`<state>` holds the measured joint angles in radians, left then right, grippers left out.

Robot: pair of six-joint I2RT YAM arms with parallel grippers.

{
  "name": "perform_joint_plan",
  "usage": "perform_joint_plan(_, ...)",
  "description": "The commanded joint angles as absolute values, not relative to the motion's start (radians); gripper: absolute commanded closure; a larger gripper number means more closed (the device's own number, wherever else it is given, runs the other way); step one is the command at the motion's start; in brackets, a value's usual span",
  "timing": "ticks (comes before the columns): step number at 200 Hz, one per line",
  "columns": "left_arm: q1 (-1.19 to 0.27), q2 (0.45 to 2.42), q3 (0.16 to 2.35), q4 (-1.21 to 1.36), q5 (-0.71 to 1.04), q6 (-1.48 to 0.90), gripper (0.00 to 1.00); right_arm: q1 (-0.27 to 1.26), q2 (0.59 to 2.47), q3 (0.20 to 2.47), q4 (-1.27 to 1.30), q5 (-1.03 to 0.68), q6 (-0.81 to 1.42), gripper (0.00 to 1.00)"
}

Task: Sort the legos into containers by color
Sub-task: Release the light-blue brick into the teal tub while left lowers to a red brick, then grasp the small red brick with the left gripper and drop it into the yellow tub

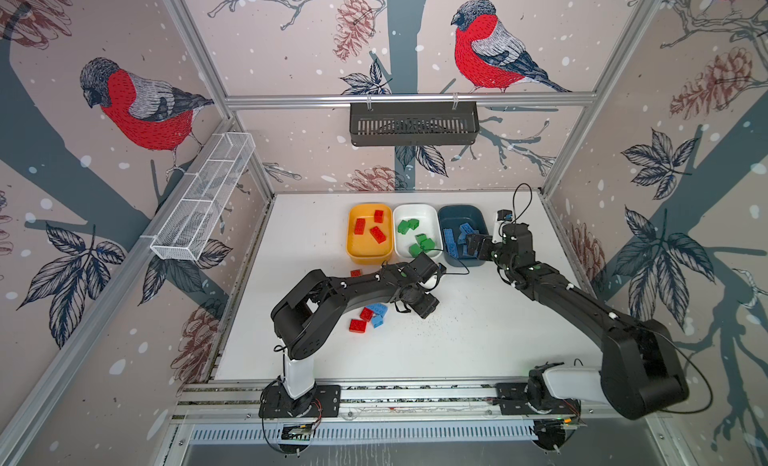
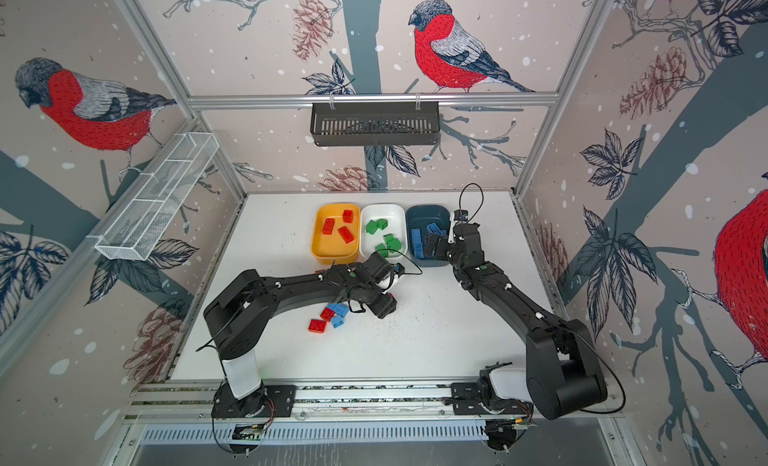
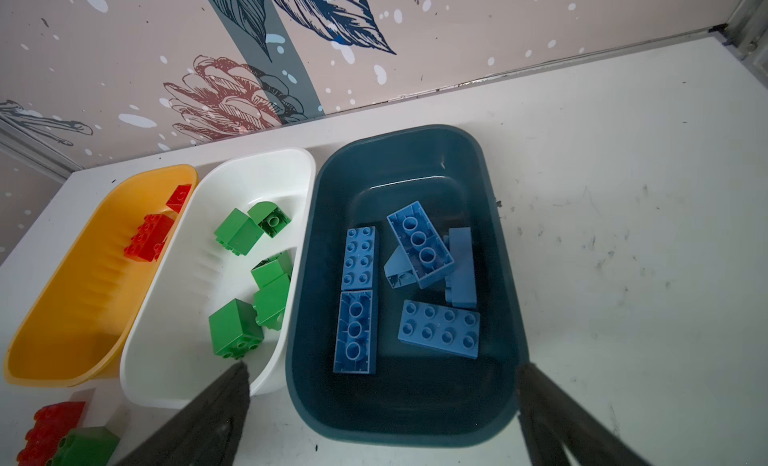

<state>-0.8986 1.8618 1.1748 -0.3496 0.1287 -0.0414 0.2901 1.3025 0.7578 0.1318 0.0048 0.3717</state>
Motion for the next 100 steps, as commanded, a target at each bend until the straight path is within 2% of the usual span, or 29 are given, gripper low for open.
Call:
perform_joint_plan(1, -0.9, 1.875, 1.182, -0.347, 0.112, -0.027, 0.41, 0.291, 1.263, 0.744, 0.158, 0.027, 0.411, 0.0)
perform_joint_plan(56, -0.9, 1.886, 1.171, -0.307, 0.073, -0.042, 0.63, 0.29, 1.17, 0.674, 0.201, 0.107, 0.483, 0.0)
perform_joint_plan(100, -0.89, 1.843, 1.134, -0.255, 0.06, -0.056, 0.71, 0.281, 1.142, 0.653, 0.194, 0.031, 0.497, 0.01)
